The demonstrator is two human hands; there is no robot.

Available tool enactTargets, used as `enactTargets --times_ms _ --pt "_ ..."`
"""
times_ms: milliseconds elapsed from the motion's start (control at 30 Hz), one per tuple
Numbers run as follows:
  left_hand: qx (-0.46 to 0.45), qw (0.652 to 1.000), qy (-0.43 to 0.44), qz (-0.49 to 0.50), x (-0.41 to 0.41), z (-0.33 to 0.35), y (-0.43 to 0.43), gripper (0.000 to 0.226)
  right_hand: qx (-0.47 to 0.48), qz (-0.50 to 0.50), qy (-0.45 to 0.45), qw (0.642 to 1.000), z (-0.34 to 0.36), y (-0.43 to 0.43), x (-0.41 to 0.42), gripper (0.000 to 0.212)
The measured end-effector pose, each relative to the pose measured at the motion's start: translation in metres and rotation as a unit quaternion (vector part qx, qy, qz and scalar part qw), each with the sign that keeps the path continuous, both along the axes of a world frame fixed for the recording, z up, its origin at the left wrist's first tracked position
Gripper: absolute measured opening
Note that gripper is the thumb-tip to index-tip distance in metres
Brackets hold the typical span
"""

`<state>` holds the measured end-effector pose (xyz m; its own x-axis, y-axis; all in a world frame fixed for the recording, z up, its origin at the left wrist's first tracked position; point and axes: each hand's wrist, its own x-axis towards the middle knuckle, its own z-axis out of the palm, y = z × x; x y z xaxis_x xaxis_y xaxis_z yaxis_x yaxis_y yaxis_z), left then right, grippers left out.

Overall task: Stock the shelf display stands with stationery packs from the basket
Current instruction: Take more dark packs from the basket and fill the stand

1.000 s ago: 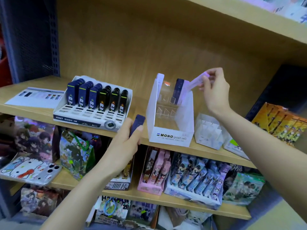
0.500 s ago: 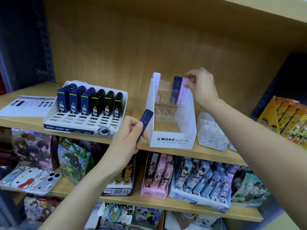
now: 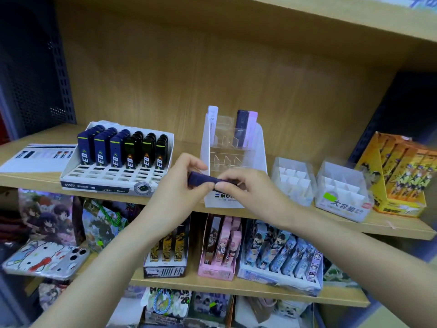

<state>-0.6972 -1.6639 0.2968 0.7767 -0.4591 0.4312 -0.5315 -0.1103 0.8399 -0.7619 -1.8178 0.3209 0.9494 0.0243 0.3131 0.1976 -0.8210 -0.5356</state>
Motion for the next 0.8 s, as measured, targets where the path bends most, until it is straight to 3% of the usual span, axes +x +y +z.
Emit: enactTargets --times_ms 233,333,467,600,800 --pt "-0.061 0.997 -0.044 -0.009 -0.011 0.021 -0.019 0.018 0.25 0.011 0.052 0.967 0.004 0.003 -0.014 0.005" --pt "-0.059 0.995 -0.084 0.007 -0.009 0.031 -0.029 0.013 0.303 -0.021 0.021 0.952 0.011 -0.002 -0.018 0.002" --pt "-0.027 0.986 -0.158 0.039 0.011 0.044 -0.043 0.01 0.258 -0.121 -0.13 0.95 0.031 -0.029 -0.013 0.006" --pt "0.106 0.965 -0.232 0.068 0.036 0.045 -0.06 0.028 0.174 -0.197 -0.232 0.937 0.051 -0.059 0.011 0.008" --pt "0.284 0.869 -0.386 0.122 0.064 0.035 -0.089 0.041 0.075 -0.228 -0.282 0.929 0.062 -0.081 0.062 0.011"
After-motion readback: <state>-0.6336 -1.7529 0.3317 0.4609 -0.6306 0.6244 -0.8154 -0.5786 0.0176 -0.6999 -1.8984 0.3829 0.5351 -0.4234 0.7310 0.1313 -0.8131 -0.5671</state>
